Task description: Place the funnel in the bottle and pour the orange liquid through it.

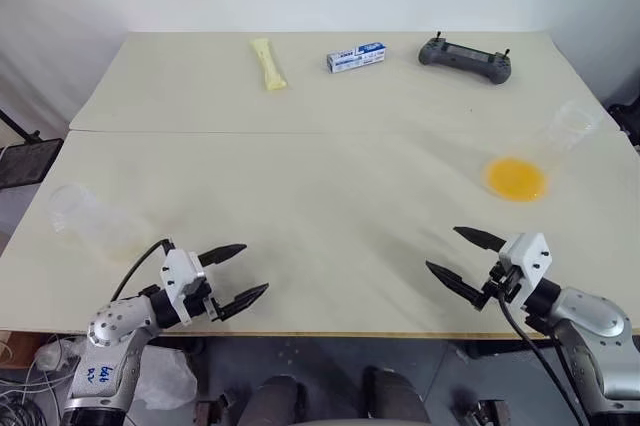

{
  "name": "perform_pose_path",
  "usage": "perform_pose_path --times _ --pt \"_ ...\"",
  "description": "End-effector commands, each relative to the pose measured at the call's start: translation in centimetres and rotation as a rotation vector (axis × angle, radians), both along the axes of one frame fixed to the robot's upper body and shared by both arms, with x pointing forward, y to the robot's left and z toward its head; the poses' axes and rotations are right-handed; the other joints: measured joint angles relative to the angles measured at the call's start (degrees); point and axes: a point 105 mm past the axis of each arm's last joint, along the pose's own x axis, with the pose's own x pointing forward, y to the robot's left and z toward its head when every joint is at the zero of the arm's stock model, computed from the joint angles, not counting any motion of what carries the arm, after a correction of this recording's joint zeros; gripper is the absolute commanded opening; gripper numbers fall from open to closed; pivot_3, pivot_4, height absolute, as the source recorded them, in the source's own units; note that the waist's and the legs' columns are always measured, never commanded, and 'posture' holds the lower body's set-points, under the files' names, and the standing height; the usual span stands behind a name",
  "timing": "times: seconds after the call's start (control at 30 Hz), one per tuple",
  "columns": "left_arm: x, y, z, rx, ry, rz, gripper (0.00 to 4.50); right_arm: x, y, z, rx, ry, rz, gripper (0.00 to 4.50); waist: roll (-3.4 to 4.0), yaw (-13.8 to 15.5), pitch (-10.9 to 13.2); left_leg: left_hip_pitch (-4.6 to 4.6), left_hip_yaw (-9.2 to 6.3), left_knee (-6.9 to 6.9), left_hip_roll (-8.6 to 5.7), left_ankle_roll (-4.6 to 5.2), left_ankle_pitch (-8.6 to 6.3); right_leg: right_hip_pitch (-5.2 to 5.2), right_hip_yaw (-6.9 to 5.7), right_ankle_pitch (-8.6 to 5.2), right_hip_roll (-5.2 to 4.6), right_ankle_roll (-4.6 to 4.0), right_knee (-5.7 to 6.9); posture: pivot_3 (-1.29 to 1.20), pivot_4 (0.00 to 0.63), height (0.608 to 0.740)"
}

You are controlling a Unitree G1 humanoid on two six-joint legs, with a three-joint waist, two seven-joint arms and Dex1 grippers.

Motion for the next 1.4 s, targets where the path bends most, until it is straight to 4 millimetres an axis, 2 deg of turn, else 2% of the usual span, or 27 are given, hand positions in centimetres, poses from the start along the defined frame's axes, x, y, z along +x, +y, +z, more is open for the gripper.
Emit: perform_pose_path --times 0.03,0.23,0.37,0.47,0.57,0.73,0.83,0.93,1.03,1.27,1.4 --pt "0.1 0.3 1.6 -0.001 -0.079 0.031 4.5 0.2 -0.1 1.1 -0.002 -0.045 0.014 4.48 0.0 0.04 0.0 0.0 0.0 0.0 0.0 0.0 0.0 0.0 0.0 0.0 0.0 0.0 0.0 0.0 0.15 0.74" --pt "0.7 0.8 2.0 0.02 -0.065 0.152 4.5 0.8 0.7 1.2 0.015 -0.047 0.045 4.48 -0.01 -0.03 0.0 -0.01 -0.01 0.0 0.0 0.0 0.0 0.01 0.02 0.0 0.0 0.0 0.03 0.0 0.15 0.74" --pt "0.2 0.9 3.6 -0.01 -0.11 0.203 4.5 1.5 1.5 1.0 0.028 -0.039 0.081 4.48 -0.03 -0.09 0.02 -0.01 -0.01 0.0 0.0 0.0 0.0 0.01 0.04 0.0 -0.01 0.0 0.03 0.0 0.15 0.74" --pt "-0.8 3.1 5.1 -0.044 -0.136 0.335 4.5 2.3 2.4 1.0 0.043 -0.034 0.116 4.48 -0.09 -0.71 0.05 -0.01 -0.01 0.0 0.03 -0.01 -0.01 0.0 0.09 0.0 -0.02 0.0 0.03 0.0 0.15 0.74" --pt "-2.3 4.9 5.7 -0.072 -0.146 0.425 4.5 2.8 2.9 0.9 0.046 -0.031 0.14 4.48 -0.12 -1.11 0.08 -0.01 -0.03 0.0 0.09 -0.06 -0.03 0.0 0.11 0.0 -0.02 0.0 0.03 0.0 0.15 0.74" --pt "-6.1 9.8 5.4 -0.092 -0.108 0.686 4.5 4.1 4.0 1.1 0.053 -0.031 0.2 4.48 -0.3 -1.49 0.2 -0.02 0.01 0.0 0.12 -0.07 -0.06 0.04 0.13 0.0 0.0 0.0 -0.04 0.0 0.15 0.74" --pt "-7.3 12.9 6.1 -0.173 -0.141 0.912 4.5 4.7 4.4 1.4 0.053 -0.036 0.222 4.48 -0.37 -1.12 0.27 -0.02 -0.03 0.01 0.13 -0.05 -0.04 0.06 0.12 -0.02 -0.03 -0.04 -0.18 0.0 0.15 0.74" --pt "-7.9 14.6 5.9 -0.23 -0.123 1.067 4.5 5.0 4.4 1.5 0.05 -0.042 0.23 4.48 -0.38 -0.69 0.27 -0.02 -0.09 0.03 0.11 -0.05 -0.03 0.08 0.12 -0.02 -0.07 -0.04 -0.16 0.0 0.15 0.74" --pt "-7.9 15.1 6.0 -0.226 -0.129 1.093 4.5 5.1 4.5 1.6 0.051 -0.042 0.237 4.48 -0.39 -0.45 0.28 -0.03 -0.12 0.03 0.1 -0.07 -0.06 0.07 0.1 -0.02 -0.06 -0.04 -0.15 0.0 0.15 0.74" --pt "-5.2 16.0 7.5 -0.231 -0.173 1.092 4.5 4.9 4.3 1.7 0.047 -0.043 0.236 4.48 -0.39 -0.47 0.28 -0.04 -0.1 0.03 0.1 -0.1 -0.05 0.05 0.07 -0.02 -0.01 -0.04 -0.1 0.0 0.15 0.74" --pt "-4.2 16.4 8.2 -0.231 -0.187 1.095 4.5 4.7 4.0 1.7 0.042 -0.048 0.228 4.48 -0.39 -1.13 0.28 -0.03 -0.11 0.03 0.1 -0.11 -0.05 0.04 0.06 -0.02 0.0 -0.03 0.07 0.0 0.15 0.74"
